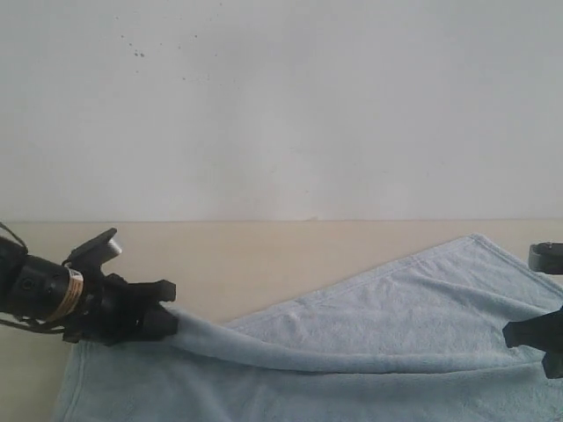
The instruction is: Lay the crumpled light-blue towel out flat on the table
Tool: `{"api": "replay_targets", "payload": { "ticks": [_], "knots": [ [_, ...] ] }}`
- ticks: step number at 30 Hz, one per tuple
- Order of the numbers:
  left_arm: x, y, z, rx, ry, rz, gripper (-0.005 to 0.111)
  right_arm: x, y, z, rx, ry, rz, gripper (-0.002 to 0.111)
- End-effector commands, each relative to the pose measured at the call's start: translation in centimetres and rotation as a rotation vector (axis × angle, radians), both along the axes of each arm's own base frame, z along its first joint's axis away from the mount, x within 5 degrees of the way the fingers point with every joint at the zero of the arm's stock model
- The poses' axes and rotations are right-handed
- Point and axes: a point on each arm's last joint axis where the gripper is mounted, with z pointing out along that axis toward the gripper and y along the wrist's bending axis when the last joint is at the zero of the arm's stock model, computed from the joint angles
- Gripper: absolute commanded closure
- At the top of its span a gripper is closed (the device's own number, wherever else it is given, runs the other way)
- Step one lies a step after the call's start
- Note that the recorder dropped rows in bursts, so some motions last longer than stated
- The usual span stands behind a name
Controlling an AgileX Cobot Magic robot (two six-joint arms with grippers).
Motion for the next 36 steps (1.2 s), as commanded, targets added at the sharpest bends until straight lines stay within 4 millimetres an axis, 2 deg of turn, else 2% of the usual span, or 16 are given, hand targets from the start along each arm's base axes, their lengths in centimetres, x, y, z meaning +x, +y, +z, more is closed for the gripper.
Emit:
{"api": "replay_targets", "payload": {
  "ticks": [1,5,9,13,16,18,22,26,30,36],
  "knots": [
    [3.1,-0.4,1.3,0.007,-0.089,0.029,0.084,-0.1,0.0,0.2,0.006,-0.006,-0.006,0.108],
    [5.4,-1.3,4.6,-0.057,-0.197,-0.017,0.084,-0.3,0.1,0.2,0.009,0.006,-0.004,0.108],
    [6.1,-2.0,8.9,-0.149,-0.276,-0.071,0.084,-0.4,0.1,0.4,0.011,0.009,-0.002,0.108],
    [4.9,-1.7,13.2,-0.171,-0.369,-0.099,0.084,-0.4,0.1,1.1,0.008,-0.018,-0.003,0.108],
    [3.0,-1.2,14.9,-0.194,-0.383,-0.126,0.085,-0.4,0.1,1.5,0.007,-0.035,-0.003,0.108],
    [1.7,-0.9,15.3,-0.199,-0.380,-0.139,0.085,-0.4,0.1,1.7,0.008,-0.042,-0.005,0.108],
    [-1.5,-0.3,13.7,-0.158,-0.343,-0.154,0.085,-0.4,0.2,1.7,0.017,-0.038,-0.012,0.108],
    [-4.2,0.2,11.2,-0.107,-0.280,-0.146,0.085,0.7,-0.1,2.5,-0.015,-0.147,-0.012,0.108],
    [-5.8,0.6,9.3,-0.064,-0.239,-0.148,0.085,3.6,-0.3,4.3,-0.034,-0.216,0.028,0.108],
    [-6.0,1.1,8.4,-0.003,-0.237,-0.119,0.085,8.9,-0.4,5.2,-0.012,-0.197,0.062,0.108]
  ]
}}
